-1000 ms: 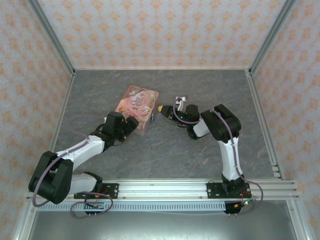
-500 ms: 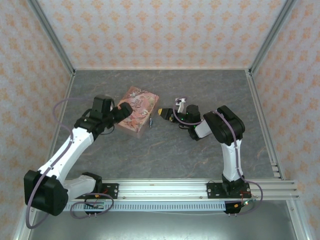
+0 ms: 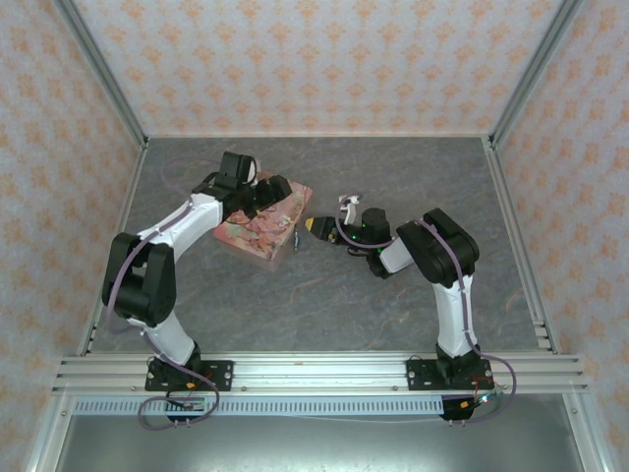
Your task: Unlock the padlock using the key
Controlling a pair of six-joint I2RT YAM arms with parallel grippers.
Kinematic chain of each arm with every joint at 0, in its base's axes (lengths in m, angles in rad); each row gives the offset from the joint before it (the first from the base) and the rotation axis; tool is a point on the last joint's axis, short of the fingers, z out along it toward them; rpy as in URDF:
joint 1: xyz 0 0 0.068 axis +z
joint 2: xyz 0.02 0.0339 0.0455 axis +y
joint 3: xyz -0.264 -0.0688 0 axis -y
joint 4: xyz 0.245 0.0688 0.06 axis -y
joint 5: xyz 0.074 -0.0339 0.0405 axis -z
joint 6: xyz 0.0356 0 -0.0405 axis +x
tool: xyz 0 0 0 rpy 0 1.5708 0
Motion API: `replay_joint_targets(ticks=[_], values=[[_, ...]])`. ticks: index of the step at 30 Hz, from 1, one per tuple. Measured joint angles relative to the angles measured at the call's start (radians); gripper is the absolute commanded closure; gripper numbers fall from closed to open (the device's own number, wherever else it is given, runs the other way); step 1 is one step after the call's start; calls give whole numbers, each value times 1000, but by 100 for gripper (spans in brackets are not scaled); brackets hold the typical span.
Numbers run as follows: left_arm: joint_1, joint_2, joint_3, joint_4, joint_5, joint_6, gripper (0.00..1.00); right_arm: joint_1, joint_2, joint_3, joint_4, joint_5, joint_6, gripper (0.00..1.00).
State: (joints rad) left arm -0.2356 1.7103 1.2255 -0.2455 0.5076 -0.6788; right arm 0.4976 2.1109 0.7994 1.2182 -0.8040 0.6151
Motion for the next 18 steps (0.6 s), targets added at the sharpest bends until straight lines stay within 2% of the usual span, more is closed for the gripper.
replay_joint_targets(ticks=[18], values=[[-16,7,-118,216,16,-20,21,19,42,49,3,-83,3,32]])
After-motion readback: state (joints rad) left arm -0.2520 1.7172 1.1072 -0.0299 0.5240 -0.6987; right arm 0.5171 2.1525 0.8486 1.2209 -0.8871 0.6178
